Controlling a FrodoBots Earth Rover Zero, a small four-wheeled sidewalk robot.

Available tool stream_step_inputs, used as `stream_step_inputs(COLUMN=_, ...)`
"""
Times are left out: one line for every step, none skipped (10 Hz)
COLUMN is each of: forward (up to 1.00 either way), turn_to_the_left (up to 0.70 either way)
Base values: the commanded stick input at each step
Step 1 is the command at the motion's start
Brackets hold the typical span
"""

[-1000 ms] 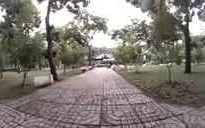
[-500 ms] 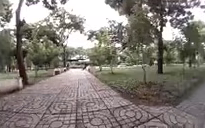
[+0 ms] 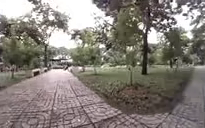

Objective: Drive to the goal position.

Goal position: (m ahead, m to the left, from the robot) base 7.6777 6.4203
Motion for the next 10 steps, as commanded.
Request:
stream_step_inputs(forward=0.42, turn_to_the_left=0.00)
stream_step_inputs(forward=0.00, turn_to_the_left=0.00)
stream_step_inputs(forward=0.00, turn_to_the_left=0.18)
stream_step_inputs(forward=0.00, turn_to_the_left=0.45)
stream_step_inputs(forward=0.00, turn_to_the_left=0.45)
stream_step_inputs(forward=0.00, turn_to_the_left=0.45)
stream_step_inputs(forward=0.00, turn_to_the_left=0.45)
stream_step_inputs(forward=0.00, turn_to_the_left=0.45)
stream_step_inputs(forward=0.00, turn_to_the_left=0.45)
stream_step_inputs(forward=0.00, turn_to_the_left=0.45)
